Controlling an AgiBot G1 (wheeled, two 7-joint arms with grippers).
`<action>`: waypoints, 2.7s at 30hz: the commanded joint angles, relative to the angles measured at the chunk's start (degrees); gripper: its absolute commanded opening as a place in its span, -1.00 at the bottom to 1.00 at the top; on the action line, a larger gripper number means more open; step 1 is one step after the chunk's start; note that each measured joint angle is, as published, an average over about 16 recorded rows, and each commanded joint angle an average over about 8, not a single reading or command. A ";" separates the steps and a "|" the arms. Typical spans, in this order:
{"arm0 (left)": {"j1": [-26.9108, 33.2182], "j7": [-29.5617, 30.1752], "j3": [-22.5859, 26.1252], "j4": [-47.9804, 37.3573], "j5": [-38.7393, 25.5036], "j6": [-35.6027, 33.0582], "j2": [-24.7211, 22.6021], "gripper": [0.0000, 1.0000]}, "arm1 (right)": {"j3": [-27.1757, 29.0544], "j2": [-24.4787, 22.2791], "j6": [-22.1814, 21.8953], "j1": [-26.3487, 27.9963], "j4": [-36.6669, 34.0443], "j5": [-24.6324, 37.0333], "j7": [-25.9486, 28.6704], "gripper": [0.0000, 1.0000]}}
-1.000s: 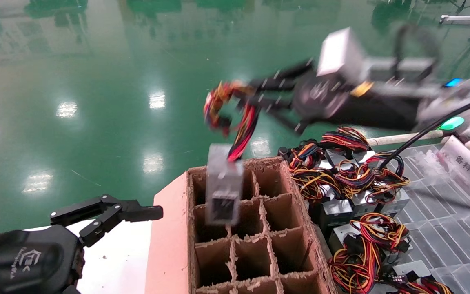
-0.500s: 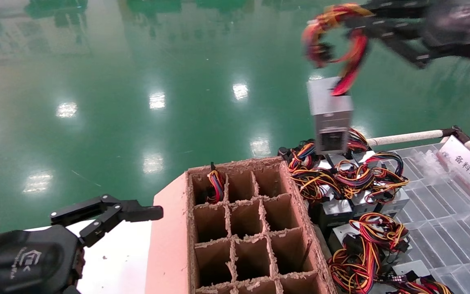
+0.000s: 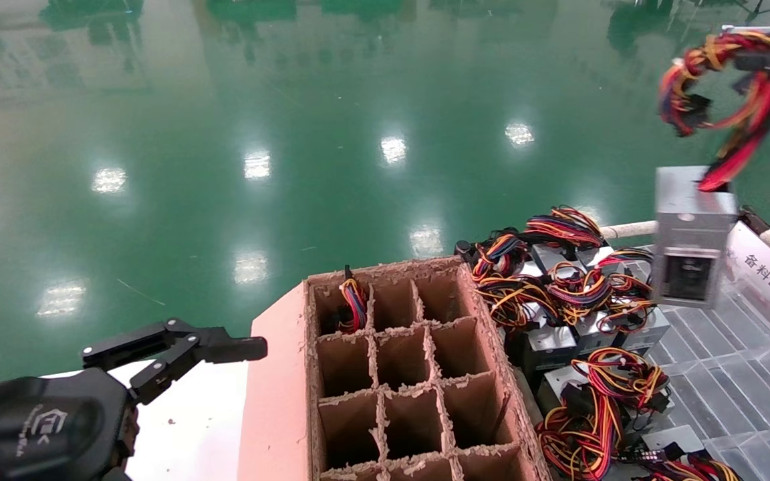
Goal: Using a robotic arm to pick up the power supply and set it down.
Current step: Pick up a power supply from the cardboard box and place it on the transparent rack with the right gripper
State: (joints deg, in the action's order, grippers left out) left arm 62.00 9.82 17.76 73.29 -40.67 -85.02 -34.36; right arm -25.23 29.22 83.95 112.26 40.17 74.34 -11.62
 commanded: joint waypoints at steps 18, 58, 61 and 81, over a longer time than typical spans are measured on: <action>0.01 -0.02 0.04 0.00 0.03 0.02 0.02 1.00 | -3.08 -6.82 2.86 2.45 1.56 8.13 3.75 -1.00; 0.03 -0.07 0.13 0.00 0.09 0.06 0.05 1.00 | -4.01 1.71 3.15 -8.28 -28.23 2.86 -10.51 -1.00; 0.03 -0.07 0.14 0.00 0.09 0.06 0.06 1.00 | -3.10 1.41 3.28 -9.17 -29.95 1.39 -11.22 -1.00; 0.04 -0.09 0.18 0.00 0.12 0.08 0.07 1.00 | 2.54 0.92 4.83 -17.10 -40.57 -7.30 -13.63 -1.00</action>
State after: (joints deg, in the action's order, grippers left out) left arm 62.04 9.72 17.94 73.29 -40.55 -84.94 -34.28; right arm -22.77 30.02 88.82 95.29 -0.20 67.19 -25.23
